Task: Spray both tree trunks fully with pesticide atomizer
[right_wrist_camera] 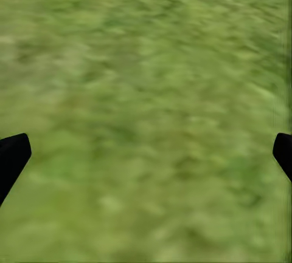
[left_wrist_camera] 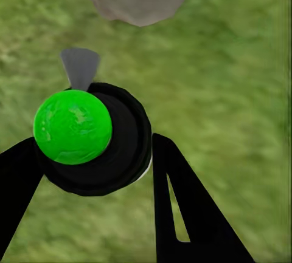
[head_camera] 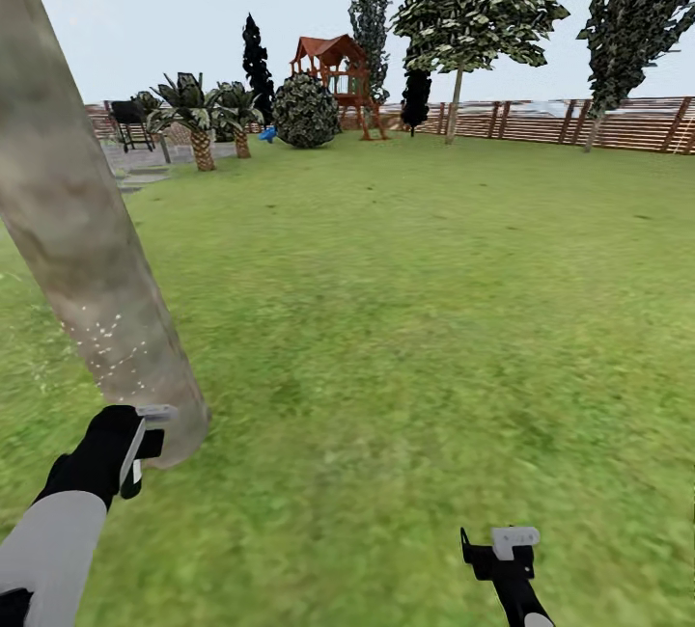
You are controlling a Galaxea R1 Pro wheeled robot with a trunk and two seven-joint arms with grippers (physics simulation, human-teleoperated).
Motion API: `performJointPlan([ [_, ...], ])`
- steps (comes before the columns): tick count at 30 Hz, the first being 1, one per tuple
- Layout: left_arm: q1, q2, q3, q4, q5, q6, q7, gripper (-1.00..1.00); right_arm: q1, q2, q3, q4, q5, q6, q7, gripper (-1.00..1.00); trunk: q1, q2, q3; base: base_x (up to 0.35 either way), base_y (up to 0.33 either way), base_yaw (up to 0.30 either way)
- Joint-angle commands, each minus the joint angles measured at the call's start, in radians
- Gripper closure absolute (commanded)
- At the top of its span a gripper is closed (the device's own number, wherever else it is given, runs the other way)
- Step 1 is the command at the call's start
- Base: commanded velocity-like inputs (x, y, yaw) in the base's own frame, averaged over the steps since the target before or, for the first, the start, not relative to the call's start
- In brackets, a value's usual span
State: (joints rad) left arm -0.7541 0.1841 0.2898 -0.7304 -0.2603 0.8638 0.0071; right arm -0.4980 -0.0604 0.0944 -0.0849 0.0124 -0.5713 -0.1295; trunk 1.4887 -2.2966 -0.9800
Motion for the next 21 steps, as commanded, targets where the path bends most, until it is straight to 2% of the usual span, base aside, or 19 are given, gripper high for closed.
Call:
performJointPlan([
  [1, -0.001, 0.0, 0.002, -0.001, -0.001, 0.005, 0.001, 1.0, -0.001, 0.0, 0.008, 0.001, 0.001, -0.001, -0.009, -1.0, 0.0, 0.0, -0.001, 0.148, -0.249, 0.0],
  [6, -0.001, 0.001, 0.003, -0.001, -0.001, 0.005, 0.001, 1.0, -0.001, 0.001, 0.008, 0.001, 0.001, -0.001, -0.007, -1.0, 0.0, 0.0, -0.001, 0.142, -0.254, 0.018],
  [15, -0.001, 0.002, 0.003, -0.001, 0.0, 0.006, 0.002, 1.0, -0.001, 0.002, 0.008, 0.001, 0.001, -0.001, -0.007, -1.0, 0.0, 0.0, -0.001, 0.105, -0.265, 0.252],
  [18, -0.001, 0.002, 0.046, -0.002, 0.0, 0.005, 0.001, 1.0, -0.001, 0.004, 0.008, 0.001, 0.001, -0.001, -0.007, -1.0, 0.0, 0.0, -0.001, 0.075, -0.272, 0.277],
  [21, -0.001, 0.001, 0.056, -0.002, 0.0, 0.002, 0.001, 1.0, -0.001, 0.004, 0.008, 0.001, 0.001, -0.001, -0.007, -1.0, 0.0, 0.0, -0.001, 0.073, -0.272, 0.277],
])
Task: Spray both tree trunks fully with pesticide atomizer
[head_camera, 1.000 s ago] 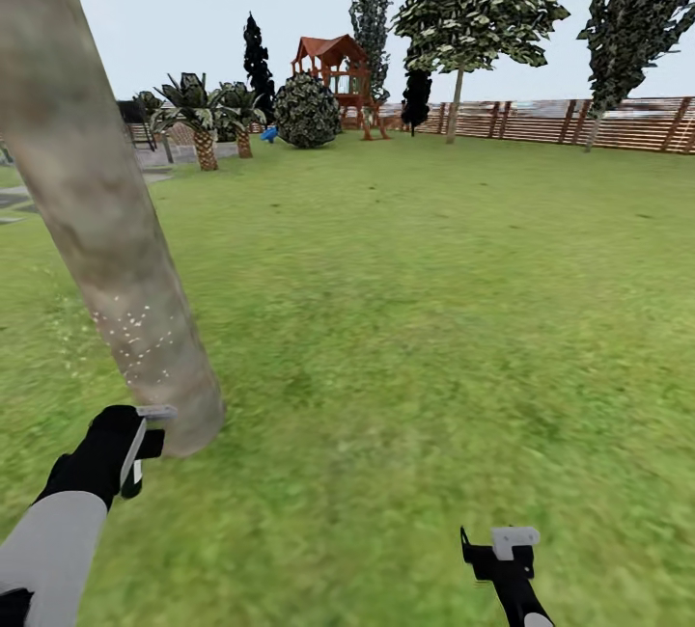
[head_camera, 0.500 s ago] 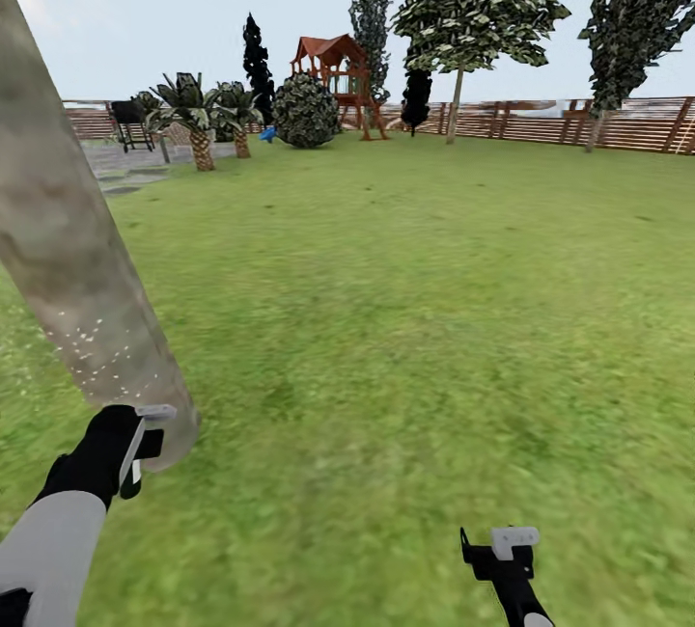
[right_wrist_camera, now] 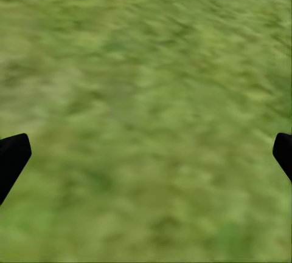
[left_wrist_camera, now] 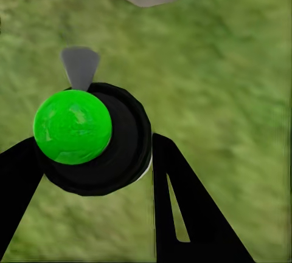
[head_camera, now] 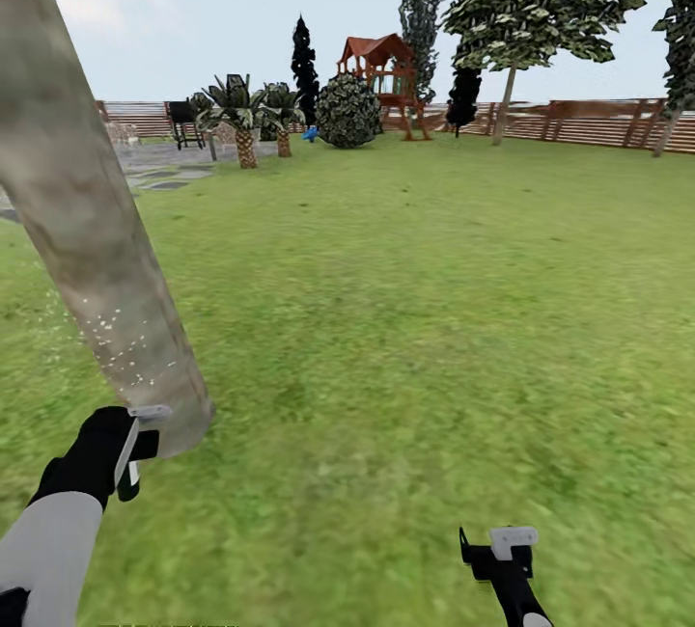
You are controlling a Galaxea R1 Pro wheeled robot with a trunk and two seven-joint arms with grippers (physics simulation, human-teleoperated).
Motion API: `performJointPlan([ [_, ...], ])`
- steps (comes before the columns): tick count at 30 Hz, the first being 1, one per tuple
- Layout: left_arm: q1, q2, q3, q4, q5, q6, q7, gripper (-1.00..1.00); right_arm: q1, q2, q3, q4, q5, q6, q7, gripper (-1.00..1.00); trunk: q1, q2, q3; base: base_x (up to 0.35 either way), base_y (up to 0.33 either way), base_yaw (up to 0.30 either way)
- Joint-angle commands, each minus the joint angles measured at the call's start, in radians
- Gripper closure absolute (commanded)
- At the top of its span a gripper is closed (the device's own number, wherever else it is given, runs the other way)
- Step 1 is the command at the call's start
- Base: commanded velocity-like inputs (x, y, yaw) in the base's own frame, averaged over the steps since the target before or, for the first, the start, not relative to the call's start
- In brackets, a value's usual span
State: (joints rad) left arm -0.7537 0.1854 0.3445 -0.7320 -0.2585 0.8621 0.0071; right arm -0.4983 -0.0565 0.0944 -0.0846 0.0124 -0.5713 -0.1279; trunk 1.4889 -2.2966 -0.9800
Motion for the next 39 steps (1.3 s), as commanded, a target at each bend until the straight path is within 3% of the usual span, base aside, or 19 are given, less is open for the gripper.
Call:
performJointPlan([
  [1, -0.001, -0.002, 0.002, -0.001, -0.002, 0.004, 0.001, 1.0, 0.0, 0.0, 0.008, 0.0, 0.001, -0.001, -0.009, -1.0, 0.0, 0.0, -0.001, 0.073, -0.272, 0.277],
  [21, -0.001, -0.006, 0.001, 0.001, -0.002, 0.003, 0.001, 1.0, 0.0, 0.001, 0.01, 0.0, 0.003, -0.001, -0.009, -1.0, 0.0, 0.0, -0.001, 0.142, -0.266, 0.275],
  [32, -0.001, -0.006, -0.001, 0.0, -0.001, 0.003, 0.002, 1.0, 0.0, -0.001, 0.009, 0.0, 0.002, -0.001, -0.009, -1.0, 0.0, 0.0, -0.001, 0.156, -0.265, 0.033],
  [34, -0.001, -0.014, -0.005, -0.02, -0.001, 0.004, -0.003, 1.0, 0.0, -0.002, 0.008, 0.0, 0.002, -0.001, -0.009, -1.0, 0.0, 0.0, -0.001, 0.147, -0.264, 0.077],
  [39, -0.001, -0.024, -0.004, -0.163, -0.001, 0.014, -0.013, 1.0, 0.0, -0.006, 0.008, 0.0, 0.001, -0.001, -0.01, -1.0, 0.0, 0.0, -0.001, 0.149, -0.264, 0.246],
])
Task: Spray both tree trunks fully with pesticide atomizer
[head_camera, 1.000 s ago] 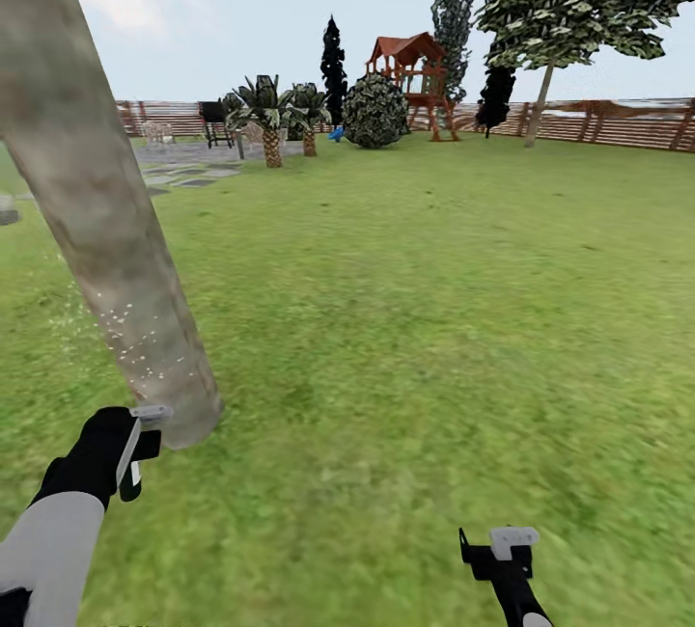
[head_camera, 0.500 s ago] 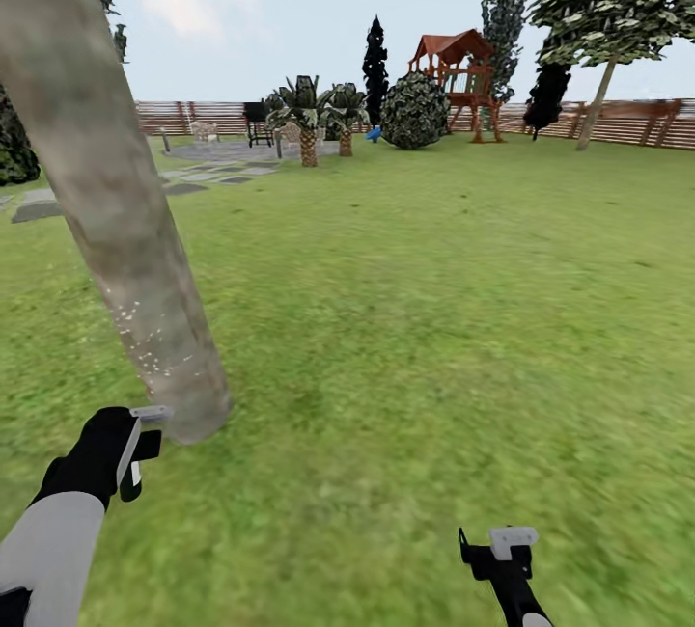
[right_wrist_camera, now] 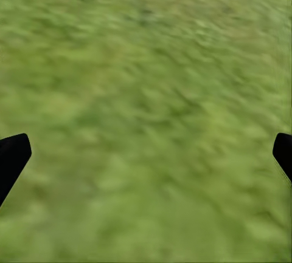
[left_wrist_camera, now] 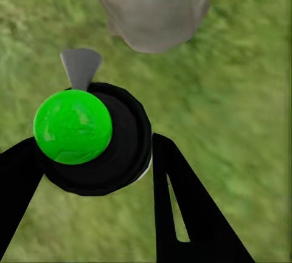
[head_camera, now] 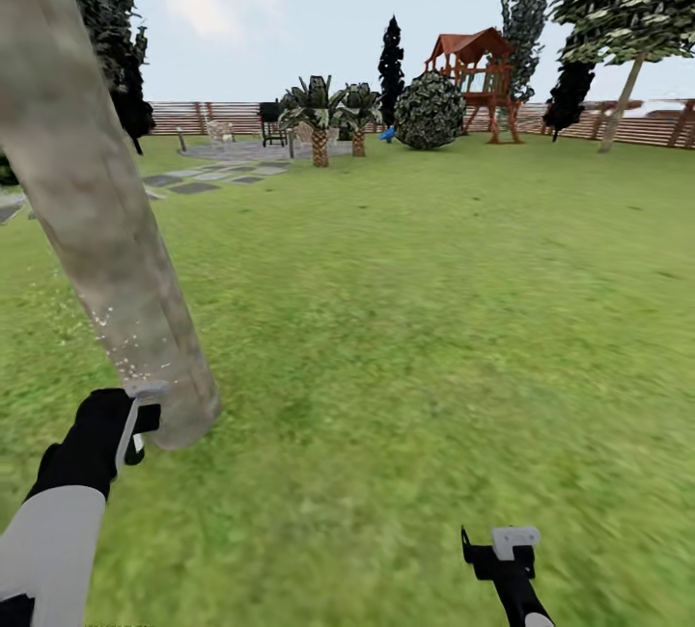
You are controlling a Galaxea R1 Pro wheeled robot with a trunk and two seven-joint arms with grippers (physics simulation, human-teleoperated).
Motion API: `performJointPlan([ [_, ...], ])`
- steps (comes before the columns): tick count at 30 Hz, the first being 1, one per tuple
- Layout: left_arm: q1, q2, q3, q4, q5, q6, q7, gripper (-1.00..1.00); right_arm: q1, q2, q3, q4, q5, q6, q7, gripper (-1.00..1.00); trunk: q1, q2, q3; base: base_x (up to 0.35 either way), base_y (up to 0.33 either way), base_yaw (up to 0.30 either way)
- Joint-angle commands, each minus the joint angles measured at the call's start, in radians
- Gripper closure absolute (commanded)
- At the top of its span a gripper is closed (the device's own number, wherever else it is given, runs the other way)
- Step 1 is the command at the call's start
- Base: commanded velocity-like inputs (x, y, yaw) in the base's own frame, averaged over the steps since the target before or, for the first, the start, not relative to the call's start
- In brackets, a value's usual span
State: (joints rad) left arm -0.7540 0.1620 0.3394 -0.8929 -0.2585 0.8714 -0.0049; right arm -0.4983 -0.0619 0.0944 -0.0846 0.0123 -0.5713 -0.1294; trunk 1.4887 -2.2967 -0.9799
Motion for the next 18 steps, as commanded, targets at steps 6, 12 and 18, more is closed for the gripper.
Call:
performJointPlan([
  [6, -0.014, -0.002, 0.0, -0.041, -0.001, 0.014, -0.001, 1.0, 0.0, 0.0, 0.008, 0.0, 0.001, -0.001, -0.009, -1.0, 0.0, 0.0, -0.001, 0.07, -0.269, 0.277],
  [12, -0.032, -0.043, -0.032, -0.042, -0.004, 0.09, 0.0, 1.0, 0.0, 0.001, 0.008, 0.0, 0.001, -0.001, -0.009, -1.0, 0.0, 0.0, -0.001, 0.053, -0.274, 0.101],
  [18, -0.065, -0.035, -0.039, -0.042, -0.01, 0.111, 0.002, 1.0, 0.0, 0.001, 0.008, 0.0, 0.001, -0.001, -0.009, -1.0, 0.0, 0.0, -0.001, 0.149, -0.243, 0.001],
])
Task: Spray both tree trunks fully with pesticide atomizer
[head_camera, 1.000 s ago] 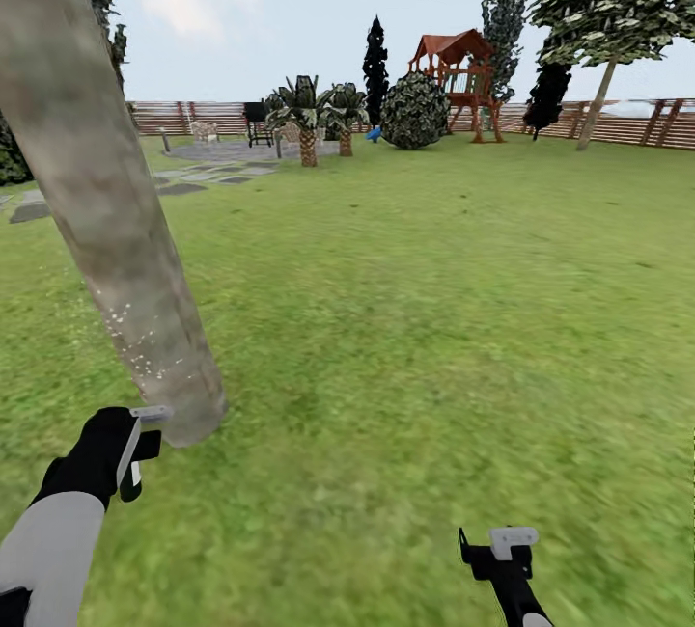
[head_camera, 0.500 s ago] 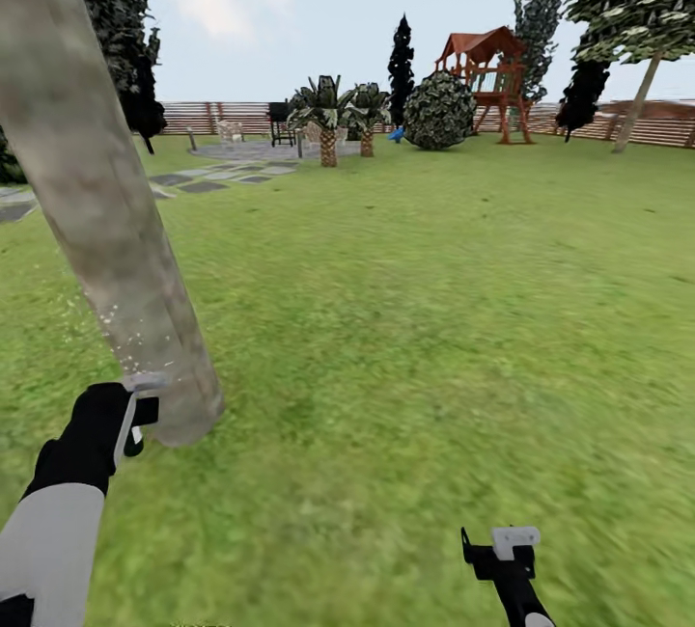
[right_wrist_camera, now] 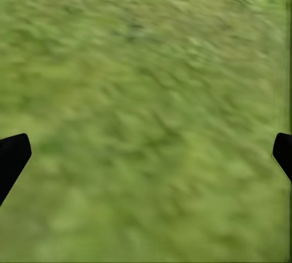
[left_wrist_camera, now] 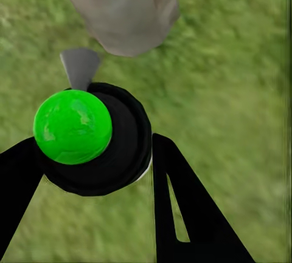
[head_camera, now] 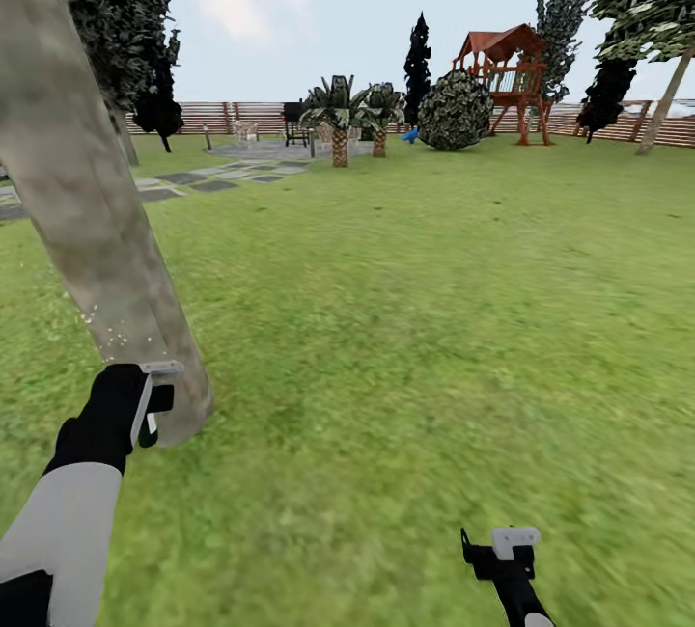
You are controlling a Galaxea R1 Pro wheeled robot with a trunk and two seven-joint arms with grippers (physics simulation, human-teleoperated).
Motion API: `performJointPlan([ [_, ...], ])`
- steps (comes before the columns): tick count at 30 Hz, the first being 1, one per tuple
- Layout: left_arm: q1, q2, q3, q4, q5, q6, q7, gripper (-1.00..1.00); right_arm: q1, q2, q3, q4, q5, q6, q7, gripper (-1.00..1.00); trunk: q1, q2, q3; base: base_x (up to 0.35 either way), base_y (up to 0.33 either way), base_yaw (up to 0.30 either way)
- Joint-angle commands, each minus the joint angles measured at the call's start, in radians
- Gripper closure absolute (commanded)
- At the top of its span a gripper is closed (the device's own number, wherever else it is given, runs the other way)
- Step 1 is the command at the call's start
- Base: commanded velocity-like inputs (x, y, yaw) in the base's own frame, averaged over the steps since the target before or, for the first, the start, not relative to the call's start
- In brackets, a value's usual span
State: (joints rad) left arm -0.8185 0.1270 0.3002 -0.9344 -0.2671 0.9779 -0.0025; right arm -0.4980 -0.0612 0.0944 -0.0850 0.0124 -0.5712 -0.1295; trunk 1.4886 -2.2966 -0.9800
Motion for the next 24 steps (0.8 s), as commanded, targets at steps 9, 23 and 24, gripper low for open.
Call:
performJointPlan([
  [9, -0.01, 0.023, 0.002, -0.008, -0.004, 0.022, 0.005, 1.0, -0.001, 0.0, 0.008, 0.001, 0.001, -0.001, -0.009, -1.0, 0.0, 0.0, -0.001, 0.163, -0.121, 0.13],
  [23, -0.099, 0.02, -0.001, -0.049, -0.007, 0.028, 0.007, 1.0, -0.001, 0.0, 0.008, 0.001, 0.001, -0.001, -0.008, -1.0, 0.0, 0.0, -0.001, 0.017, -0.014, 0.231],
  [24, -0.1, 0.02, -0.001, -0.049, -0.007, 0.028, 0.007, 1.0, -0.001, 0.0, 0.008, 0.001, 0.001, -0.001, -0.008, -1.0, 0.0, 0.0, -0.001, 0.197, -0.18, 0.004],
])
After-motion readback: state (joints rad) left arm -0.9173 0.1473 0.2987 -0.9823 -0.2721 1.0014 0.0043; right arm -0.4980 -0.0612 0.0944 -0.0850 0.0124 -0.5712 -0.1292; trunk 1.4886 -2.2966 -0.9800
